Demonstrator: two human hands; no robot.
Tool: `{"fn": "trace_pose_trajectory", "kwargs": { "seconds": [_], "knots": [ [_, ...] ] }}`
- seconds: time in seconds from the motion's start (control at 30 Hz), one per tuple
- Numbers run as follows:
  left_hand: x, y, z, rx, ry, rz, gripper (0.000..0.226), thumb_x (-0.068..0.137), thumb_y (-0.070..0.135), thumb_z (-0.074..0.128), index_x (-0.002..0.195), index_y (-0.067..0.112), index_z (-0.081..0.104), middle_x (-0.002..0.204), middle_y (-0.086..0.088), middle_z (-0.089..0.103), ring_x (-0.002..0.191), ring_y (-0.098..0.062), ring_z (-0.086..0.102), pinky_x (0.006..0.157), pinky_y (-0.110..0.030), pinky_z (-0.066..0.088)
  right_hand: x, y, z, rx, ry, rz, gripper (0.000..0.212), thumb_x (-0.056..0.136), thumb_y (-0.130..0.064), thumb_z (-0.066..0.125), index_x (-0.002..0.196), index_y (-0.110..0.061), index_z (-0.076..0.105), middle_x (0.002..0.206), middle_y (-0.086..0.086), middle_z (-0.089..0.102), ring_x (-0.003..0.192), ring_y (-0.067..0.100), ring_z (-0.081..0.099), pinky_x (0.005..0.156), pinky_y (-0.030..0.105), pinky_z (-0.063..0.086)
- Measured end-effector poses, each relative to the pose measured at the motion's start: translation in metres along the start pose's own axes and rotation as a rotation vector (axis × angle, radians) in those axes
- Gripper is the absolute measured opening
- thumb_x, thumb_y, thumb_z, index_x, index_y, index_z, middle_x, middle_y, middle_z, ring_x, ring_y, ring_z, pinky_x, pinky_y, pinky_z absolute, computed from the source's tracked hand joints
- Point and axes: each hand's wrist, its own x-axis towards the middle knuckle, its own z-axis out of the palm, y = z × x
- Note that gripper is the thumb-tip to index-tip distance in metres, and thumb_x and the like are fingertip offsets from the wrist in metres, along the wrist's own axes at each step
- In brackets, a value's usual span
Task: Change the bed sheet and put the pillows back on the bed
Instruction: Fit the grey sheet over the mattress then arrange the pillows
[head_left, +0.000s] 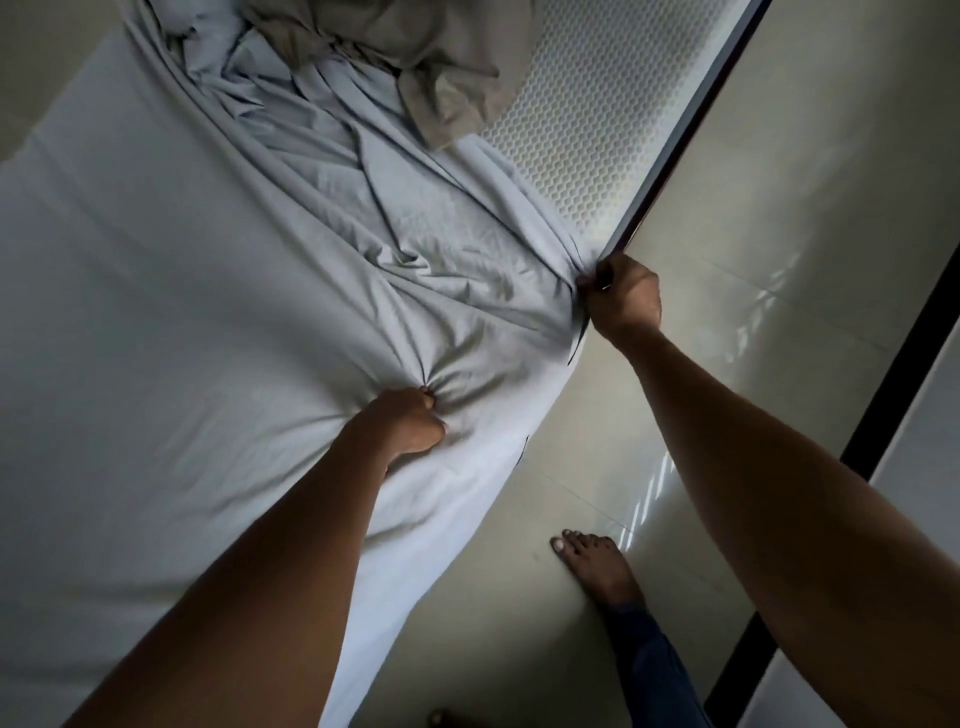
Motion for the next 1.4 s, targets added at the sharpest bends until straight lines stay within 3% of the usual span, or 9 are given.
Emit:
{"fn": "trace_pose_trajectory", "kwargs": {
  "seconds": [0.2,0.33,0.5,0.63,0.83,0.93,1.13,1.3,1.4],
  "knots": [
    [0.003,-0.003,0.01,-0.023,-0.027,-0.049,0.071,0.096,0.039,0.055,0.159,0.029,0.023,0.166,-0.008,0.022,0.145,-0.034,0.034,0.115,-0.048,0.039,0.024,0.035,-0.029,0.237,0.296,0.393,0.019,0.071,-0.034,0.061,0.084,-0.024,0.07,0.082,-0.004,0.073,0.08,0.023,0.071,0.075,0.04,0.061],
    [-0.001,-0.001,0.003,0.122,-0.073,-0.023,0.059,0.095,0.036,0.049,0.152,0.023,0.04,0.159,-0.008,0.036,0.141,-0.031,0.041,0.112,-0.037,0.039,0.013,0.018,-0.017,0.132,0.174,0.159,0.031,0.072,-0.039,0.058,0.092,-0.018,0.069,0.089,0.006,0.072,0.087,0.027,0.067,0.079,0.039,0.058],
    [0.017,0.025,-0.06,0.196,0.281,0.051,0.033,0.089,0.034,0.057,0.114,0.016,0.069,0.122,-0.008,0.068,0.114,-0.028,0.065,0.089,-0.031,0.05,0.021,-0.012,-0.01,0.124,0.138,-0.143,0.053,0.078,-0.049,0.061,0.119,-0.015,0.062,0.11,0.009,0.066,0.102,0.028,0.061,0.087,0.036,0.05],
    [0.04,0.05,-0.061,0.053,0.115,0.035,0.058,0.09,0.056,0.053,0.126,0.013,0.065,0.133,-0.013,0.062,0.113,-0.032,0.066,0.078,-0.026,0.046,0.052,-0.036,-0.01,0.015,0.099,-0.084,0.03,0.09,-0.048,0.062,0.097,-0.019,0.062,0.107,0.009,0.066,0.102,0.031,0.062,0.08,0.033,0.048],
    [0.042,0.063,-0.042,0.001,0.009,-0.003,0.087,0.078,0.072,0.043,0.143,0.016,0.052,0.152,-0.008,0.048,0.123,-0.032,0.06,0.109,-0.048,0.044,0.102,-0.007,-0.065,0.247,0.389,0.183,0.017,0.08,-0.039,0.068,0.076,-0.024,0.064,0.079,-0.004,0.068,0.077,0.018,0.066,0.072,0.039,0.06],
    [0.042,0.063,-0.043,0.045,-0.016,0.009,0.077,0.089,0.067,0.041,0.147,0.017,0.047,0.157,-0.009,0.041,0.125,-0.035,0.058,0.118,-0.048,0.03,0.127,0.022,-0.084,0.195,0.477,0.364,0.028,0.085,-0.046,0.063,0.094,-0.019,0.068,0.094,0.004,0.071,0.089,0.024,0.068,0.085,0.04,0.058],
    [0.051,0.065,-0.038,0.061,0.006,-0.032,0.075,0.093,0.06,0.051,0.146,0.007,0.045,0.154,-0.018,0.043,0.141,-0.034,0.042,0.12,-0.049,0.025,0.119,0.016,-0.04,0.166,0.095,0.272,0.092,0.072,-0.06,0.069,0.148,-0.017,0.041,0.141,0.011,0.057,0.132,0.032,0.051,0.111,0.041,0.043],
    [0.052,0.066,-0.036,0.021,0.053,-0.026,0.077,0.092,0.058,0.055,0.151,0.011,0.042,0.157,-0.014,0.039,0.144,-0.03,0.038,0.121,-0.045,0.027,0.105,0.014,-0.02,0.13,-0.027,0.149,0.026,0.078,-0.032,0.057,0.082,-0.009,0.067,0.09,0.017,0.072,0.09,0.038,0.069,0.081,0.048,0.058],
    [0.051,0.066,-0.031,0.031,0.022,-0.03,0.083,0.084,0.063,0.051,0.154,0.02,0.038,0.16,-0.009,0.036,0.147,-0.029,0.034,0.122,-0.051,0.02,0.116,0.029,-0.034,0.162,0.127,0.225,0.021,0.069,-0.021,0.054,0.07,-0.004,0.067,0.071,0.018,0.07,0.067,0.034,0.069,0.06,0.044,0.06]
  ]
}}
